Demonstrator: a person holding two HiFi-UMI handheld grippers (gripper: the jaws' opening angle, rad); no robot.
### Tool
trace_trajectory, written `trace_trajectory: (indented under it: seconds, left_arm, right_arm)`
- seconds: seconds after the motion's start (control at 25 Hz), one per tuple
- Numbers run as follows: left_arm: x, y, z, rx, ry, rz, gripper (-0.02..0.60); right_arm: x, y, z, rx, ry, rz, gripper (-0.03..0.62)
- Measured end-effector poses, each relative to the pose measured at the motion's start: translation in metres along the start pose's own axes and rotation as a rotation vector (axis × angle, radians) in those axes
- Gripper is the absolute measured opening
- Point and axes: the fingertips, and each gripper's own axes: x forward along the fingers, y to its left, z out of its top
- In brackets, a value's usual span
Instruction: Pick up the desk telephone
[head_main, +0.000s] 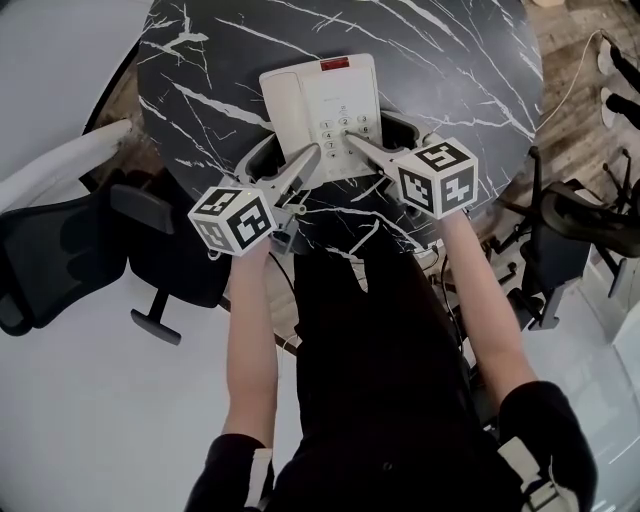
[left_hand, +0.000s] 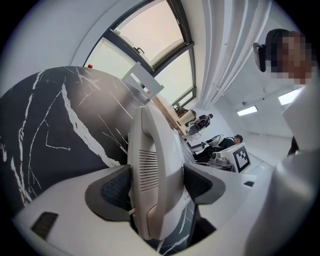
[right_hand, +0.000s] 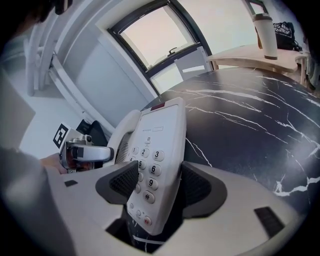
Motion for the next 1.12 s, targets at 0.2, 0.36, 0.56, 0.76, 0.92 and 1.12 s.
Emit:
trace_trajectory:
  seconds: [0.2, 0.36, 0.56, 0.76, 0.92, 1.12]
  left_arm:
    - [0.000, 0.000, 0.000, -0.001, 0.000, 0.009, 0.336]
    - [0.000, 0.000, 0.001, 0.000, -0.012, 0.029, 0.334]
    - [0.001, -0.001, -0.002, -0.003, 0.004, 0.041, 0.331]
    - [-0.001, -0.008, -0.009, -0.018, 0.016, 0.055, 0.328]
    - [-0.002, -0.015, -0.009, -0.043, 0.018, 0.058, 0.328]
    - [-0.004, -0.030, -0.003, -0.019, 0.030, 0.056, 0.327]
  right_arm:
    - [0.000, -0.001, 0.000, 0.009, -0.008, -0.018, 0.276]
    - [0.000, -0.001, 0.001, 0.021, 0.004, -0.033, 0.272]
    - [-0.002, -0.001, -0.003, 0.033, 0.029, -0.044, 0.268]
    - [-0.009, 0.000, -0.011, 0.062, 0.056, -0.047, 0.267]
    - [-0.017, 0.001, -0.011, 0.081, 0.051, -0.045, 0.267]
    - [-0.030, 0.002, -0.004, 0.070, 0.045, -0.042, 0.267]
